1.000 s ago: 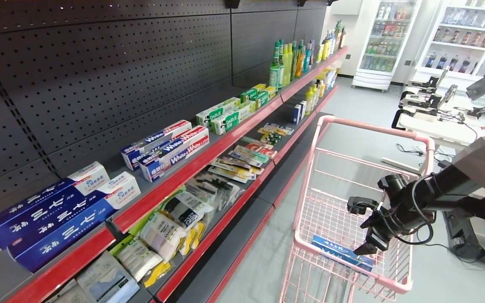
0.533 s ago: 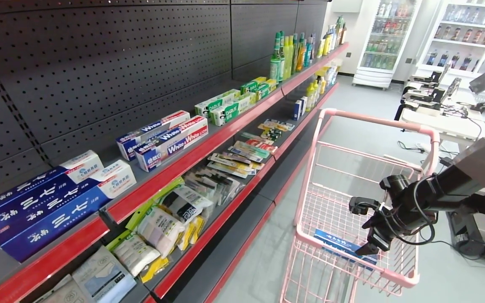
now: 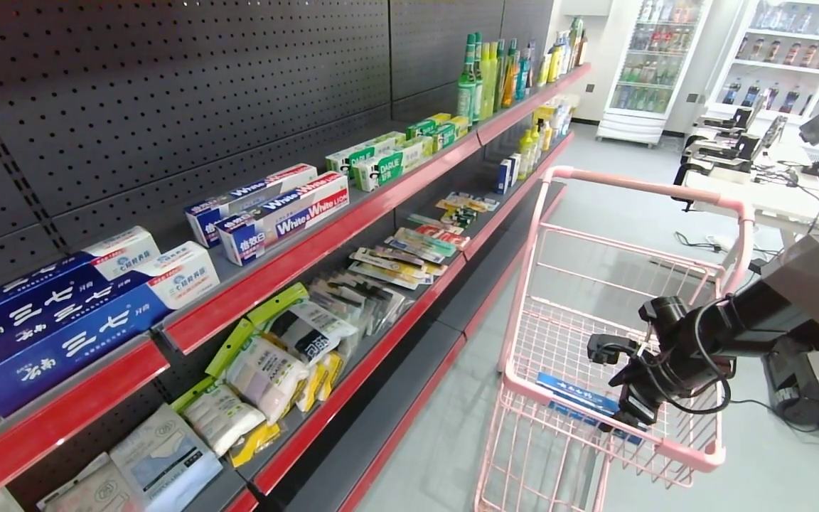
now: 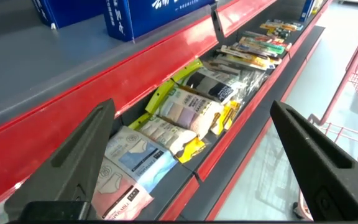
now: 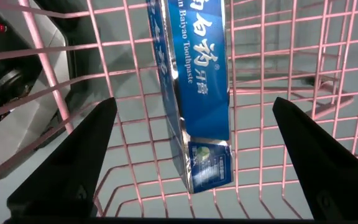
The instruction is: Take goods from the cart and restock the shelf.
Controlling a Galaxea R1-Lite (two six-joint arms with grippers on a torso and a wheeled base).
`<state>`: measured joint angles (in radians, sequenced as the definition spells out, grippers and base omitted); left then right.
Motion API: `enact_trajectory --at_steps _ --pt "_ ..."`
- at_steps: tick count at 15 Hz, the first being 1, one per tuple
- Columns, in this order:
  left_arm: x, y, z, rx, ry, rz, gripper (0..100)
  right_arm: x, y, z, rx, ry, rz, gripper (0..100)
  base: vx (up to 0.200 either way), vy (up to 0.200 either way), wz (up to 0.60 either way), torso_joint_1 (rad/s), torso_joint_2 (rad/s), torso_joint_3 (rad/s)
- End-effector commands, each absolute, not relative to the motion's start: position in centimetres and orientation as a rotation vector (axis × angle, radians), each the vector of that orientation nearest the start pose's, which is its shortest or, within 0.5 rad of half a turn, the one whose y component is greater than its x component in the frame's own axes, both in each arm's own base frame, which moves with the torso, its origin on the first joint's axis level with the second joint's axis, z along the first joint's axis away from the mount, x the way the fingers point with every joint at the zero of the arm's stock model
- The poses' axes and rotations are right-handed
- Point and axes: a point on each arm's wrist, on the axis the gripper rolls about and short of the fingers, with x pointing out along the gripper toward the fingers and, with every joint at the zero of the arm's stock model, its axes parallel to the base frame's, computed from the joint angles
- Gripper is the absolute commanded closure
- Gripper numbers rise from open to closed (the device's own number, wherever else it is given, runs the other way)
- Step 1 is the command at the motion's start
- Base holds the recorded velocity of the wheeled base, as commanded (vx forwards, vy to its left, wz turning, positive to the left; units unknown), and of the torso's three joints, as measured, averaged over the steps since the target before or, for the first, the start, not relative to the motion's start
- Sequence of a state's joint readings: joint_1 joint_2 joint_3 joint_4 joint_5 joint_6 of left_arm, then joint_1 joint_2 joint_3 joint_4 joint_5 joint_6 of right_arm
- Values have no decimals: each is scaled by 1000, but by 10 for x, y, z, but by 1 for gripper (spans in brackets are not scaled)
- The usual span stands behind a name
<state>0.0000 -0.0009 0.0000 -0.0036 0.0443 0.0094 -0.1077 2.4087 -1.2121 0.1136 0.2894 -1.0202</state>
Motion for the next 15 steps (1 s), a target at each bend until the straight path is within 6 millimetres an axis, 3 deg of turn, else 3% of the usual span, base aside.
enact_trajectory --at_steps 1,6,15 --pt "-23 1 76 9 -4 45 0 386 -39 -40 -611 1066 774 0 0 0 0 -41 110 61" --pt "-23 1 76 9 -4 46 0 394 -49 -50 -605 1042 793 0 0 0 0 -3 11 8" --pt "-23 1 76 9 -4 45 0 398 -46 -60 -599 1036 821 0 0 0 0 0 0 0"
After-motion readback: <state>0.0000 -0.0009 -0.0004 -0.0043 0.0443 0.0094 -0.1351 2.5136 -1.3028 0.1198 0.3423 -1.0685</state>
